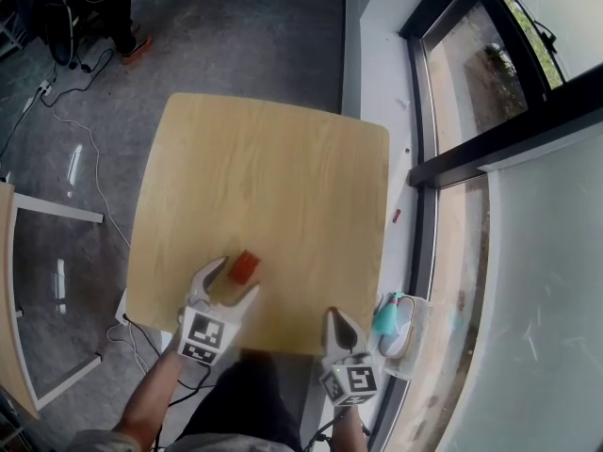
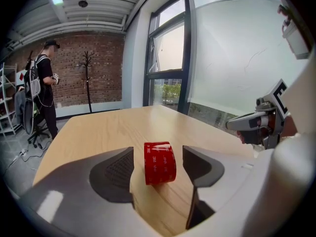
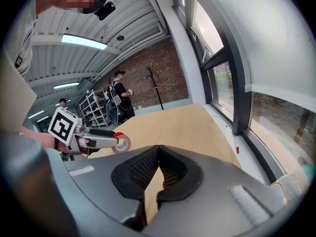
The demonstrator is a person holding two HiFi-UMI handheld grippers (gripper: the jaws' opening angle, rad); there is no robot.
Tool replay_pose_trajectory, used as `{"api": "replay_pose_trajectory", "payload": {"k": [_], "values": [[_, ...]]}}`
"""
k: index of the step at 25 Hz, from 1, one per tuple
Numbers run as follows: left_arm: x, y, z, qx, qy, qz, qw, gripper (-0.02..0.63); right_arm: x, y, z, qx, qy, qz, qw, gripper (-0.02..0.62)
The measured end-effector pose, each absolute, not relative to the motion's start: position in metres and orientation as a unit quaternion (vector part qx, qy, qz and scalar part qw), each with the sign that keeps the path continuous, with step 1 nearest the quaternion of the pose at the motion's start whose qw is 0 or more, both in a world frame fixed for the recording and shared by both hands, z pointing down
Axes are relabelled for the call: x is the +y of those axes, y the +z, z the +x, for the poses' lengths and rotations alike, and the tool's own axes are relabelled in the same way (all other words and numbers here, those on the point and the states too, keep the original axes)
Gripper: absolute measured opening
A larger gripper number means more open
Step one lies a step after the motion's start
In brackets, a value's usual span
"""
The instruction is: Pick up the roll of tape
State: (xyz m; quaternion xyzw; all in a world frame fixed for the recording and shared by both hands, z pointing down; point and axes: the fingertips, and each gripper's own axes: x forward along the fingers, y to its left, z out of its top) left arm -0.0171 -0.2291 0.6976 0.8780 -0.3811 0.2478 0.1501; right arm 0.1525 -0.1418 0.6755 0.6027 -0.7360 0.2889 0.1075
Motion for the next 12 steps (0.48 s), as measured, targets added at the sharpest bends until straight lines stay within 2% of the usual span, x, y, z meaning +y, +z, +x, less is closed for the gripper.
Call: {"api": "replay_pose_trajectory", "payload": {"k": [12], "values": [[-0.237,0.715,-0.006,-0.371,0.269,0.875,0.155,0.313,-0.151,0.68,0.157,-0.732,0.301,0.601,0.111,0.014]]}}
